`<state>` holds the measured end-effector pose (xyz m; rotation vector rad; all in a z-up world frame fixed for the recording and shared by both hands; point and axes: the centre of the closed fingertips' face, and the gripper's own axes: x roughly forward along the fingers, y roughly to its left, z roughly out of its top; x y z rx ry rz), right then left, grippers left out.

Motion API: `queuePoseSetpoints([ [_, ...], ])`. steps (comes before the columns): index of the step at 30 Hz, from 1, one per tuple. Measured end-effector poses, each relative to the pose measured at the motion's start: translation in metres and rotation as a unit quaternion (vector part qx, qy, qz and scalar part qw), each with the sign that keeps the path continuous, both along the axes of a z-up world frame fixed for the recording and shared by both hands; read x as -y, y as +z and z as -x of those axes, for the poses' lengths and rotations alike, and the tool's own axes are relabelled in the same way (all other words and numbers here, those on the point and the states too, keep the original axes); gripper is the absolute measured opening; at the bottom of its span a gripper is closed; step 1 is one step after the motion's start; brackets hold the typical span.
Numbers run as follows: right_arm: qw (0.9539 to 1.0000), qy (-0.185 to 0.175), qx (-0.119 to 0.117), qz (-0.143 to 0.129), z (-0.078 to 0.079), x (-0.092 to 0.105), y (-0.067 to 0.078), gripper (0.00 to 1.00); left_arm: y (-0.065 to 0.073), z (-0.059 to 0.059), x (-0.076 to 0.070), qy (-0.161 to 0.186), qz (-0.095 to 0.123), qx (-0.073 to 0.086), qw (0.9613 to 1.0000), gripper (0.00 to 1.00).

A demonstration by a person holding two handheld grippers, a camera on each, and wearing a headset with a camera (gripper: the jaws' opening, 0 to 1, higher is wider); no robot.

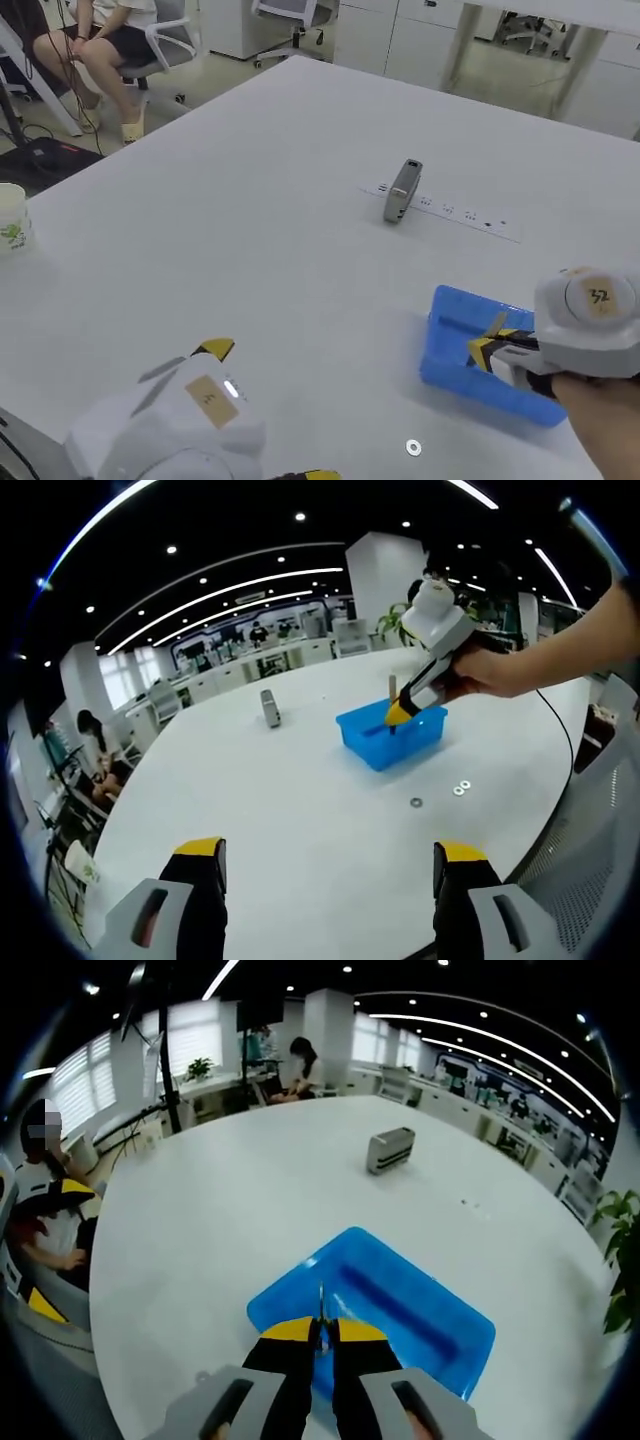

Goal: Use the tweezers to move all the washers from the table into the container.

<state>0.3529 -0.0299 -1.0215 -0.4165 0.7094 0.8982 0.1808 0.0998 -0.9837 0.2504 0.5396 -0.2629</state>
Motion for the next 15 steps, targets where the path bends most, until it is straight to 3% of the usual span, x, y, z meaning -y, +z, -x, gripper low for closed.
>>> queuePoseSetpoints([
  [15,0.9999,-0.014,-0.008,-0.005,-0.0076,0.0055,-0.0054,0.03,-0.0023,0.0003,-0.0001,-0.003,-0.007,-0.005,1.0000,0.86],
])
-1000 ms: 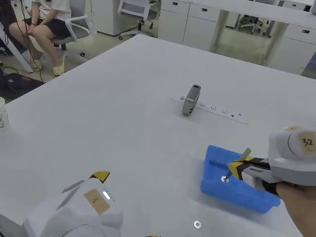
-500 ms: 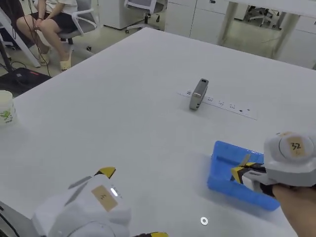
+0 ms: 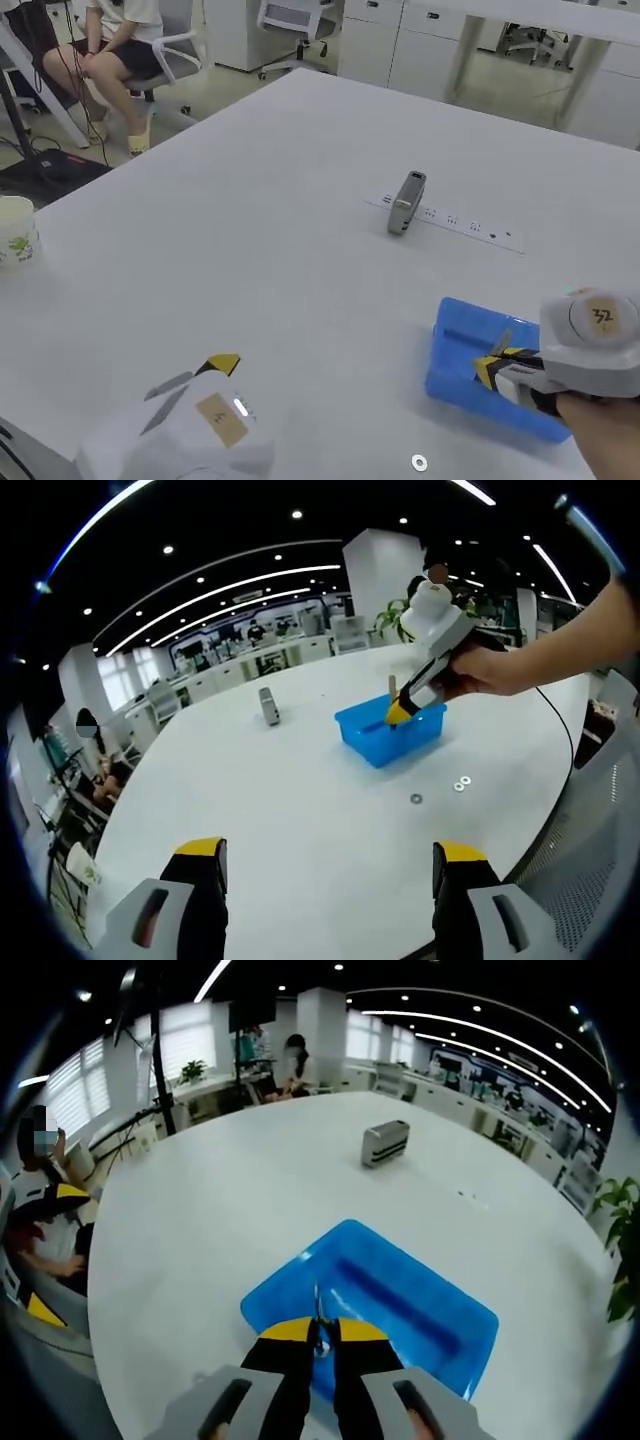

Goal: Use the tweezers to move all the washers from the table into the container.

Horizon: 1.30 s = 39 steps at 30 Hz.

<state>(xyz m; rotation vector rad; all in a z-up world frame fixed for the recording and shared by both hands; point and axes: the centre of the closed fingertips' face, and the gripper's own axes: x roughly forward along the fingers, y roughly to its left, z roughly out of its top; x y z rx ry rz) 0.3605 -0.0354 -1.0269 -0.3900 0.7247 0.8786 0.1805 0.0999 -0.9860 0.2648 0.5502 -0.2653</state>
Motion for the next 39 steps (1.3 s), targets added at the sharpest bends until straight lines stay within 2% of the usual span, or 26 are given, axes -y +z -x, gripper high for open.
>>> queuePoseSetpoints([
  [7,0.9997,-0.001,0.011,-0.023,0.006,0.000,0.023,0.03,0.002,0.000,0.000,-0.001,-0.001,0.004,1.0000,0.86],
  [15,0.9976,0.007,0.034,-0.059,0.026,-0.004,0.060,0.03,0.004,0.000,0.001,-0.004,0.000,0.011,0.9999,0.86],
  [21,0.9961,0.024,0.041,-0.075,0.048,-0.013,0.075,0.03,0.005,0.001,0.002,-0.007,-0.001,0.014,0.9999,0.86],
  [24,0.9958,0.028,0.038,-0.079,0.054,-0.015,0.076,0.03,0.005,0.001,0.002,-0.007,-0.001,0.014,0.9999,0.86],
  [29,0.9959,0.031,0.027,-0.080,0.065,-0.016,0.069,0.03,0.006,0.000,0.001,-0.003,0.001,0.017,0.9999,0.86],
  [39,0.9964,0.044,-0.003,-0.072,0.088,-0.018,0.045,0.03,0.006,0.000,0.001,-0.002,0.004,0.019,0.9998,0.86],
])
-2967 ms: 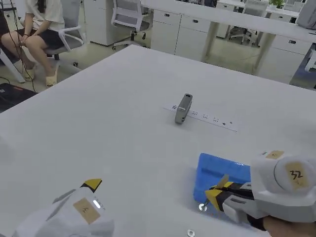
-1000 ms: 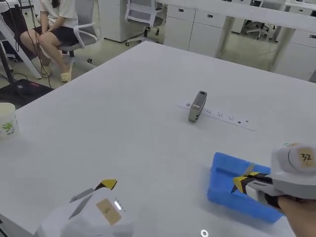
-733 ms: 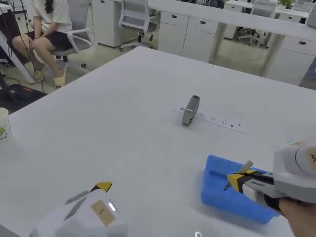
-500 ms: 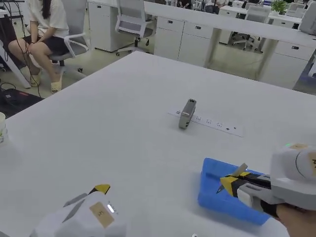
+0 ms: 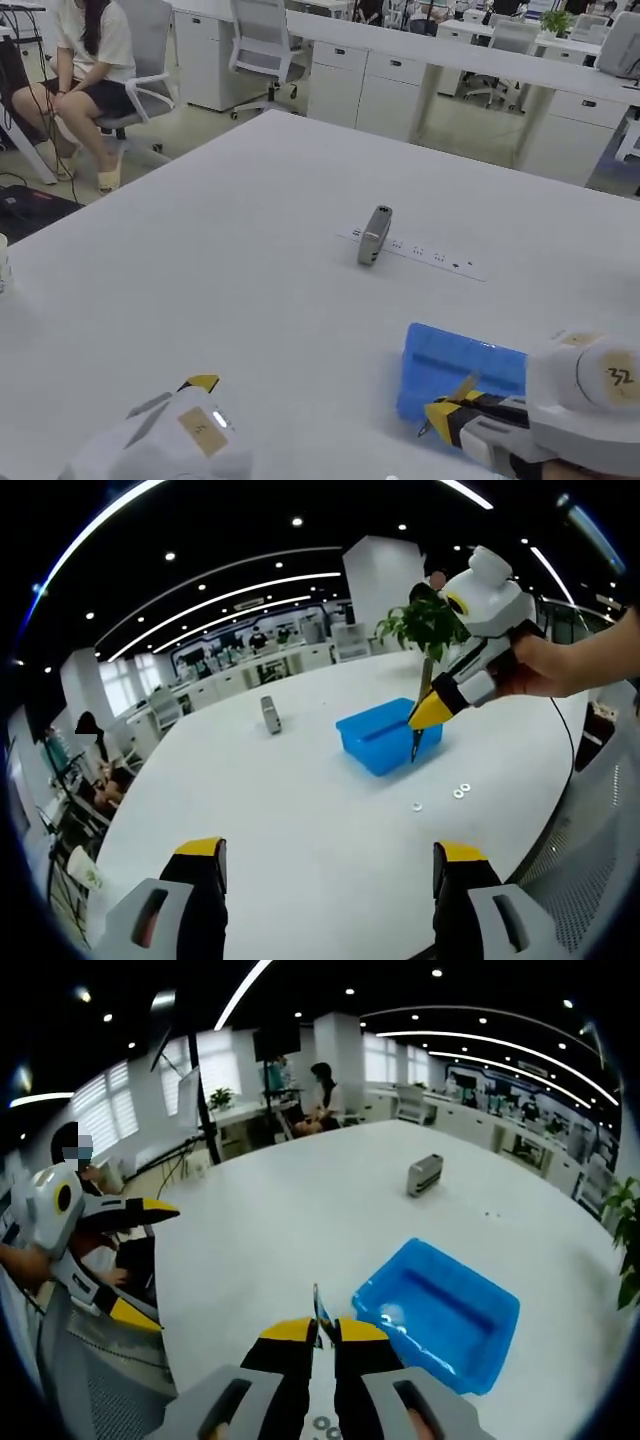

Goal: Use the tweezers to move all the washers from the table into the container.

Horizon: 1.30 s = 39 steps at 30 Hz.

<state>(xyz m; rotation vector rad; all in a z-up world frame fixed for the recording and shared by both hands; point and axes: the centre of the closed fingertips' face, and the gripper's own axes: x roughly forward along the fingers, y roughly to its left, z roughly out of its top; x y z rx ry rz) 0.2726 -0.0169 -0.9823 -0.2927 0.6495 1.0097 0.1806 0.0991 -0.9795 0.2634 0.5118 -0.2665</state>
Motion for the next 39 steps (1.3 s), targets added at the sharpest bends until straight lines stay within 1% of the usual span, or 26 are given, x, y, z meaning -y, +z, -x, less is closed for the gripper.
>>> queuePoseSetpoints([
  [5,0.9998,0.012,-0.012,0.007,0.011,-0.004,-0.014,0.04,0.000,0.000,0.000,0.000,0.000,-0.001,1.0000,0.87],
  [7,0.9998,0.016,-0.008,0.010,0.013,-0.005,-0.018,0.04,-0.001,0.000,0.000,0.000,0.000,-0.001,1.0000,0.87],
  [8,0.9997,0.018,-0.010,0.011,0.014,-0.006,-0.020,0.04,-0.001,0.000,0.000,0.000,0.000,-0.002,1.0000,0.87],
  [10,0.9996,0.020,-0.015,0.013,0.019,-0.009,-0.021,0.04,-0.002,0.000,0.000,0.000,-0.001,-0.004,1.0000,0.87],
  [14,0.9993,0.021,-0.028,0.015,0.020,-0.009,-0.030,0.04,-0.002,0.000,0.000,0.001,-0.001,-0.006,1.0000,0.87],
  [20,0.9989,0.024,-0.031,0.027,0.020,-0.008,-0.042,0.04,-0.003,0.001,0.000,-0.002,-0.004,-0.007,1.0000,0.87],
  [21,0.9987,0.025,-0.035,0.029,0.021,-0.009,-0.044,0.04,-0.003,0.001,0.000,-0.002,-0.004,-0.008,1.0000,0.87],
  [27,0.9987,0.022,-0.032,0.034,0.020,-0.008,-0.049,0.04,-0.003,0.001,0.000,-0.002,-0.003,-0.008,1.0000,0.86],
  [29,0.9987,0.024,-0.028,0.035,0.020,-0.010,-0.048,0.04,-0.003,0.001,0.000,-0.002,-0.003,-0.008,1.0000,0.86],
  [35,0.9981,0.033,-0.025,0.046,0.021,-0.010,-0.048,0.04,-0.003,0.001,0.000,-0.003,-0.005,-0.008,0.9999,0.86],
  [39,0.9978,0.034,-0.030,0.047,0.022,-0.009,-0.048,0.04,-0.003,0.001,0.000,-0.001,-0.005,-0.008,1.0000,0.86],
])
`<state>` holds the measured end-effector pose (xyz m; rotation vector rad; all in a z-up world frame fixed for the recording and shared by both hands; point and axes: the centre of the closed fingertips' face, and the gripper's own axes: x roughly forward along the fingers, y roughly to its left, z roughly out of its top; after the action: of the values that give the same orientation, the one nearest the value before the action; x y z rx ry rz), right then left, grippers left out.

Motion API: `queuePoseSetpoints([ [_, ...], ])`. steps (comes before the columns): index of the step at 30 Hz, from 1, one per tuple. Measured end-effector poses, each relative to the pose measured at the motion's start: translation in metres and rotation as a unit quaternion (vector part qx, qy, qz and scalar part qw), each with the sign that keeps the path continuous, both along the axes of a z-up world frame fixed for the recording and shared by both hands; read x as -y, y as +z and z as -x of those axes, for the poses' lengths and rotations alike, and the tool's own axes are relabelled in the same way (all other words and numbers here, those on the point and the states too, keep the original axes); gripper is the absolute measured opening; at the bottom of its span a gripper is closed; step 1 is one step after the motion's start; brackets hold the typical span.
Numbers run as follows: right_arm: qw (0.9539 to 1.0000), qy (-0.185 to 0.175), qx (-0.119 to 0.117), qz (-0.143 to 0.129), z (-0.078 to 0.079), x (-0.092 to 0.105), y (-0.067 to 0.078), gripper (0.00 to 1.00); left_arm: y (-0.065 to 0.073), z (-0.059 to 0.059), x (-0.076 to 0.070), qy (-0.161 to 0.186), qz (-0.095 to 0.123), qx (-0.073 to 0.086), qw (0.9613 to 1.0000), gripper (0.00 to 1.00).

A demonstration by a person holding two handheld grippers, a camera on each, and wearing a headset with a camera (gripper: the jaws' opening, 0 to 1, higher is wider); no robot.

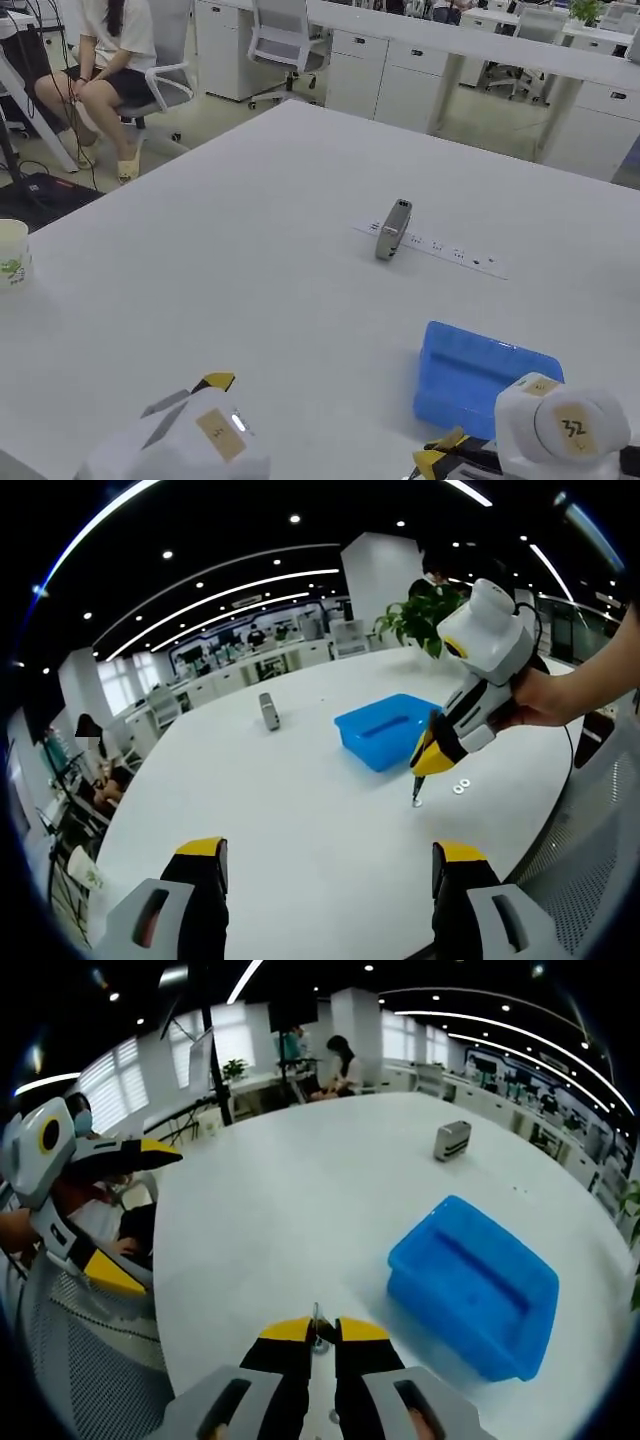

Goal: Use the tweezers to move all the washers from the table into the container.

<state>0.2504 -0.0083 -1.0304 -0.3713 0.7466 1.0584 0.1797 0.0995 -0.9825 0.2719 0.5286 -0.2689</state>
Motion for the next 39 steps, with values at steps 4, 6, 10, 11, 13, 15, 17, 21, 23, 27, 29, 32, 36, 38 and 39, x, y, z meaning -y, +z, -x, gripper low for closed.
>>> queuePoseSetpoints([
  [4,1.0000,0.000,0.000,0.003,0.001,0.002,0.000,0.04,0.000,0.000,0.000,0.000,0.000,0.001,1.0000,0.85],
  [6,1.0000,0.001,-0.003,0.004,0.002,0.003,-0.001,0.04,0.000,0.000,0.000,0.000,0.000,0.001,1.0000,0.85],
  [10,1.0000,0.002,-0.003,0.006,0.003,0.003,-0.001,0.04,0.001,0.000,0.000,0.001,0.000,0.001,1.0000,0.85],
  [11,1.0000,0.002,-0.002,0.009,0.003,0.003,-0.002,0.04,0.001,0.000,0.000,0.001,0.000,0.002,1.0000,0.85],
  [13,1.0000,0.002,-0.002,0.009,0.003,0.003,-0.003,0.04,0.000,0.000,-0.001,0.001,-0.001,0.001,1.0000,0.85],
  [15,0.9999,0.000,-0.001,0.012,0.002,0.003,-0.003,0.03,0.000,0.000,0.000,0.001,0.000,0.001,1.0000,0.85],
  [17,0.9999,0.002,0.003,0.016,0.001,0.002,-0.003,0.03,0.000,0.000,0.000,0.000,-0.001,0.000,1.0000,0.85],
  [21,0.9996,0.007,0.004,0.025,0.002,0.002,-0.004,0.02,0.000,0.000,0.000,-0.002,-0.001,0.002,1.0000,0.85],
  [23,0.9996,0.006,0.002,0.027,0.002,0.003,-0.003,0.02,0.001,0.000,0.000,-0.002,0.000,0.002,1.0000,0.85],
  [27,0.9998,0.001,-0.002,0.020,0.002,0.005,0.007,0.02,0.001,0.000,0.000,-0.001,0.001,0.003,1.0000,0.86],
  [29,0.9998,0.001,0.001,0.020,0.002,0.007,0.012,0.02,0.002,0.000,0.000,-0.001,0.001,0.004,1.0000,0.86],
  [32,0.9998,-0.003,0.006,0.020,-0.002,0.011,0.022,0.02,0.002,0.000,0.001,-0.002,0.000,0.004,1.0000,0.86],
  [36,0.9997,-0.021,0.004,0.012,-0.008,0.018,0.036,0.01,0.002,0.000,0.000,-0.001,-0.001,0.004,1.0000,0.86],
  [38,0.9997,-0.023,0.003,0.008,-0.012,0.020,0.041,0.01,0.002,0.000,0.000,-0.001,-0.002,0.005,1.0000,0.86],
  [39,0.9997,-0.024,0.004,0.008,-0.013,0.021,0.043,0.01,0.002,0.000,0.000,-0.001,-0.003,0.006,1.0000,0.86],
])
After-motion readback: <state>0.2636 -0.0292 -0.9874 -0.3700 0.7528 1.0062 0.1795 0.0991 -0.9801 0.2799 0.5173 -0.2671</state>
